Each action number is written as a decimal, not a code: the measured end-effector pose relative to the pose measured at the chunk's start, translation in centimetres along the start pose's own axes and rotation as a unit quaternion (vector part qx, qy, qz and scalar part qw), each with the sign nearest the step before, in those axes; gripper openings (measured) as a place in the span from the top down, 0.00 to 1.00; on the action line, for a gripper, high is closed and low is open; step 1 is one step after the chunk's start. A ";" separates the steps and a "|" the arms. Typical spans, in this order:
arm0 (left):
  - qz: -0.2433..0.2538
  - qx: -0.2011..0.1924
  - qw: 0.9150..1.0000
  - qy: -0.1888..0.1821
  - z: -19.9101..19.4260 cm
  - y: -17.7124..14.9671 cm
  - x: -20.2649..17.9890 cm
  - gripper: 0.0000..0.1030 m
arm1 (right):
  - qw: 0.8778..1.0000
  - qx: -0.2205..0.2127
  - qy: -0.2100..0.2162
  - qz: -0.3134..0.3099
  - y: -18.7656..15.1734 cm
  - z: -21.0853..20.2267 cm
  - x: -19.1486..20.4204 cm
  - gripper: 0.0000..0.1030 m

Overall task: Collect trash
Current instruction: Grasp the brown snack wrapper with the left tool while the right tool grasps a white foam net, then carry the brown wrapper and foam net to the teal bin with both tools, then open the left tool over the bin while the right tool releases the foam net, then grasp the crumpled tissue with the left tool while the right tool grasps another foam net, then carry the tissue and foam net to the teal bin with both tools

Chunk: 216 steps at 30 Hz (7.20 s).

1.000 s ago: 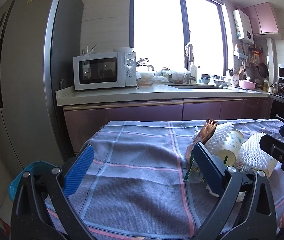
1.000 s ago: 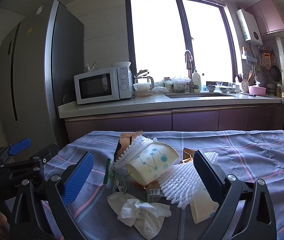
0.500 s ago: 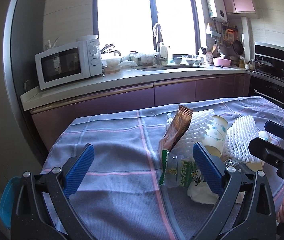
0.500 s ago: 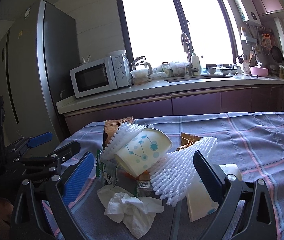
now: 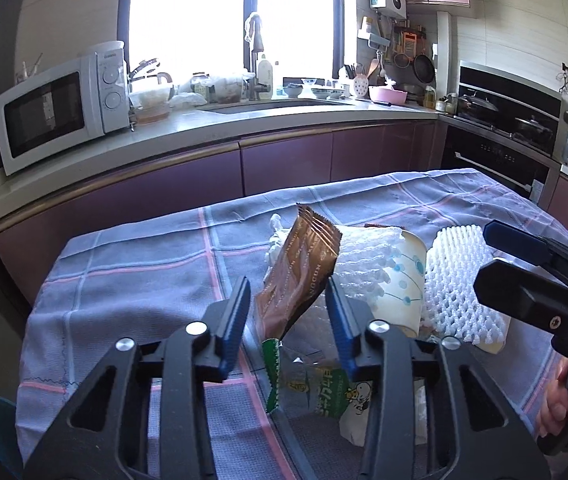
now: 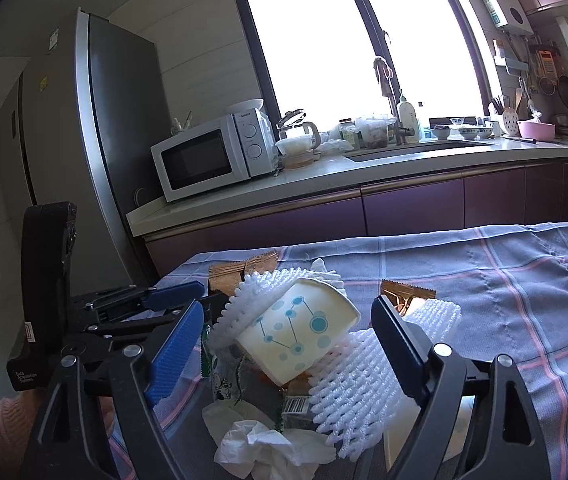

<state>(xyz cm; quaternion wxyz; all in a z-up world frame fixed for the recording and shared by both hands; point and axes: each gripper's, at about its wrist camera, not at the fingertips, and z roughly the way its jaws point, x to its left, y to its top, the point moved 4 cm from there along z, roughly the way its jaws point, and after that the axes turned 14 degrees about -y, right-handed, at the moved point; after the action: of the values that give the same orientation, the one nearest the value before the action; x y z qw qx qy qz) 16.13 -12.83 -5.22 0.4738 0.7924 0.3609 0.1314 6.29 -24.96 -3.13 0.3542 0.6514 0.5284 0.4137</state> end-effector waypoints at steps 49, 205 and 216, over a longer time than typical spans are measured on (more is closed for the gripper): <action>-0.232 -0.068 0.937 0.250 -30.4 -15.9 20.2 0.98 | 0.923 0.166 0.343 -0.050 -1.4 3.9 26.2 0.90; -0.199 -0.061 0.978 0.012 -23.5 -11.9 8.0 0.90 | 0.973 0.076 0.219 0.016 1.8 -1.3 9.3 0.90; -0.240 -0.093 0.960 0.108 -29.9 -14.3 13.6 0.90 | 0.948 0.117 0.294 -0.025 0.7 0.8 17.6 0.90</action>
<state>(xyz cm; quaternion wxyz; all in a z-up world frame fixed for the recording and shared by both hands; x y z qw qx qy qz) 2.91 20.41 -3.70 0.5210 0.6160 0.5759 0.1319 9.08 -7.82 0.08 0.1148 0.5246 0.6701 0.5125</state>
